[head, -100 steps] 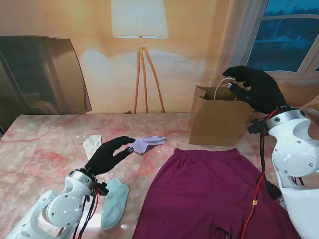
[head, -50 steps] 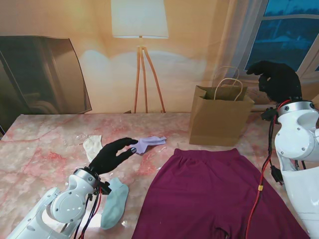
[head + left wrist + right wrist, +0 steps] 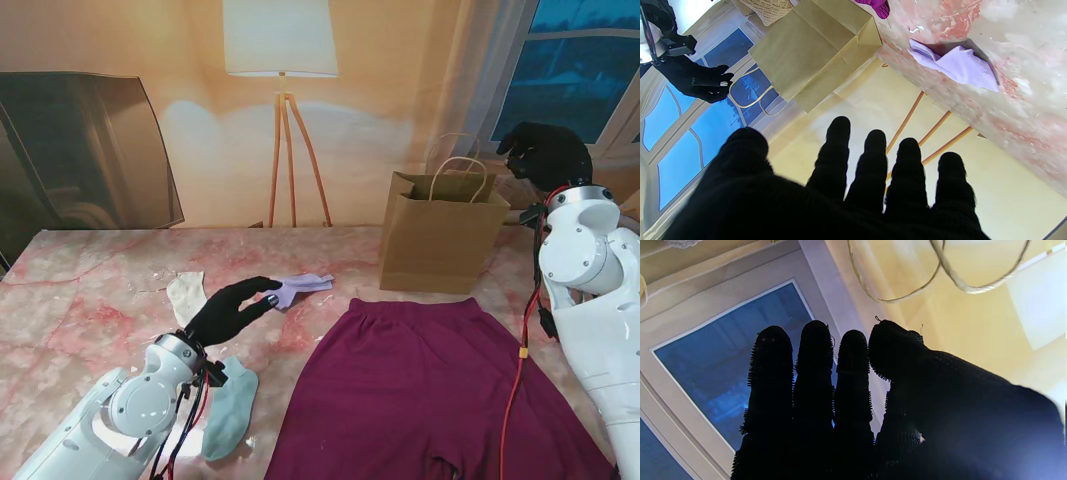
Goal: Fold the socks and the shorts into the kraft paper bag
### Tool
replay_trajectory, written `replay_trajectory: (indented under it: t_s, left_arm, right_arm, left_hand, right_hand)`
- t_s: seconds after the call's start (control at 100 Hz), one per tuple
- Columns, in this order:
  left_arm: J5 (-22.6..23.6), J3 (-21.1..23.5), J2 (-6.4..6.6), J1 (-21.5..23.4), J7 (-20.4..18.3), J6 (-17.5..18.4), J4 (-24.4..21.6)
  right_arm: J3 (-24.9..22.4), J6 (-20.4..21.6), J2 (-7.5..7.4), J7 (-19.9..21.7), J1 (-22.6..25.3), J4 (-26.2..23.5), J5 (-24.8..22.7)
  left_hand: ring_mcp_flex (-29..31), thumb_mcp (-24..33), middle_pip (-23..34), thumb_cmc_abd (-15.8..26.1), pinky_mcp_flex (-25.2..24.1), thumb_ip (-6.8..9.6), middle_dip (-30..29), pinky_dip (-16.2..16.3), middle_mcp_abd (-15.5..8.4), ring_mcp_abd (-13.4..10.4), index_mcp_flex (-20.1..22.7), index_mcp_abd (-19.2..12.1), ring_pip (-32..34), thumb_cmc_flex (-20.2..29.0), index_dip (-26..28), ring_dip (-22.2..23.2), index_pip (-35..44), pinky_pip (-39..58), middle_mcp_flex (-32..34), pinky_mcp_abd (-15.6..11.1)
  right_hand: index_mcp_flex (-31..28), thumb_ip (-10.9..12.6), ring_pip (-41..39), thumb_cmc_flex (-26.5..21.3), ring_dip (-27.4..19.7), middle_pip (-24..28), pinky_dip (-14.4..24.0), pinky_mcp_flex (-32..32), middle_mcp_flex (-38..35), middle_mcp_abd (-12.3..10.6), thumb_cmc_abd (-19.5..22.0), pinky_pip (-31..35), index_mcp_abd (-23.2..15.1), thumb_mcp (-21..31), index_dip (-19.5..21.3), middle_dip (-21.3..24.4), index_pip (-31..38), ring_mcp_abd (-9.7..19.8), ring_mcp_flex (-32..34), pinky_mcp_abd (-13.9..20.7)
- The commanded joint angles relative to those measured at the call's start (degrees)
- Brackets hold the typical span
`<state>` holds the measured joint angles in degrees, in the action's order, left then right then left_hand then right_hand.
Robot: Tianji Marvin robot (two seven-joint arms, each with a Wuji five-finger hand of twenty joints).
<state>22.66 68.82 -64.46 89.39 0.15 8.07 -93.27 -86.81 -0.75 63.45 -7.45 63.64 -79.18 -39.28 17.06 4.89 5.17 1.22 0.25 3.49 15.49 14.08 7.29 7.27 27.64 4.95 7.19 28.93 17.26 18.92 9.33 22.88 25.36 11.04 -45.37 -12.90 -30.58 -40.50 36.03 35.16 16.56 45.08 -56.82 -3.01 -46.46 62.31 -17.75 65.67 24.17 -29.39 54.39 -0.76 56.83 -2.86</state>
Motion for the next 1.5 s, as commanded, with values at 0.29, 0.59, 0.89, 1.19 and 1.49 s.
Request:
replay_trajectory:
  t_s: [0.29, 0.59, 0.89, 1.19, 1.49]
  left_arm:
    - [-1.0, -0.5, -0.02, -1.6, -0.7, 0.3, 2.2]
    - [-1.3, -0.1, 0.05, -1.7, -1.2, 0.3, 2.8]
    - [-1.5, 0.0, 0.06, -1.6, -1.3, 0.1, 3.0]
    - [-1.6, -0.3, 0.07, -1.7, -1.4, 0.0, 3.1]
    - [-1.6, -0.8, 0.05, -2.1, -1.4, 0.0, 3.5]
  right_arm:
    - [5.1, 1.6, 0.43, 0.1, -5.6, 7.3, 0.1]
    - [9.7, 2.1, 0.66, -0.4, -9.8, 13.3, 0.3]
    - [10.9, 1.2, 0.82, 1.2, -10.6, 15.2, 2.6]
    - [9.0, -0.4, 1.08, 2.7, -9.5, 14.1, 5.9]
    - [7.7, 6.1, -0.27, 6.5, -9.2, 15.1, 4.7]
  left_hand:
    - [-1.3, -1.6, -1.0, 0.3, -0.1, 2.0, -0.1, 0.9, -1.1, -2.2, -0.6, -1.0, -1.4, -1.5, 0.5, -0.5, -0.6, -0.7, -1.2, 0.1]
    - [-1.3, -1.6, -1.0, 0.3, -0.2, 1.99, -0.1, 0.9, -1.1, -2.2, -0.5, -1.1, -1.4, -1.4, 0.5, -0.5, -0.5, -0.9, -1.3, 0.1]
    - [-1.4, -1.6, -1.0, 0.3, -0.2, 1.96, -0.1, 0.9, -1.1, -2.2, -0.4, -1.1, -1.5, -1.4, 0.5, -0.5, -0.4, -1.1, -1.3, 0.2]
    - [-1.5, -1.6, -1.0, 0.3, -0.4, 1.93, -0.1, 0.9, -1.1, -2.2, -0.1, -1.2, -1.5, -1.3, 0.6, -0.5, -0.3, -1.4, -1.3, 0.4]
    - [-1.5, -1.6, -1.0, 0.4, -0.4, 1.92, -0.2, 0.9, -1.1, -2.2, -0.1, -1.2, -1.5, -1.2, 0.7, -0.5, -0.2, -1.6, -1.5, 0.5]
  right_hand:
    - [-2.9, -3.2, -0.5, 1.3, 0.5, 0.3, 2.3, 0.4, -3.0, -1.7, -3.4, 1.8, -2.5, -3.3, -2.6, 0.3, 3.5, -1.2, 1.3, 0.3]
    - [-3.1, -1.9, 1.3, -0.6, -0.3, -2.5, 2.5, -0.1, -3.9, -1.4, 0.2, -0.2, -1.7, 0.2, -5.4, 2.1, 2.6, -1.3, 1.1, 0.4]
    - [-4.2, -3.3, 0.6, 3.6, 0.1, -1.9, 2.8, 2.9, -5.8, -0.3, -0.7, 1.8, -0.6, -3.8, -6.4, 2.2, 3.5, -2.7, 3.8, -1.7]
    - [-5.8, -3.1, -2.8, 7.8, -0.8, 0.2, -2.2, 9.8, -11.1, 3.4, 4.3, 9.4, 1.8, -3.2, -6.2, 6.8, 3.8, -7.1, 11.1, -6.5]
    - [-7.4, -5.8, -0.1, 7.7, -1.0, 1.2, -2.4, 3.5, -9.9, 0.5, -4.7, 7.1, -0.2, -7.5, -5.7, 6.5, 4.2, -3.8, 7.7, -4.4]
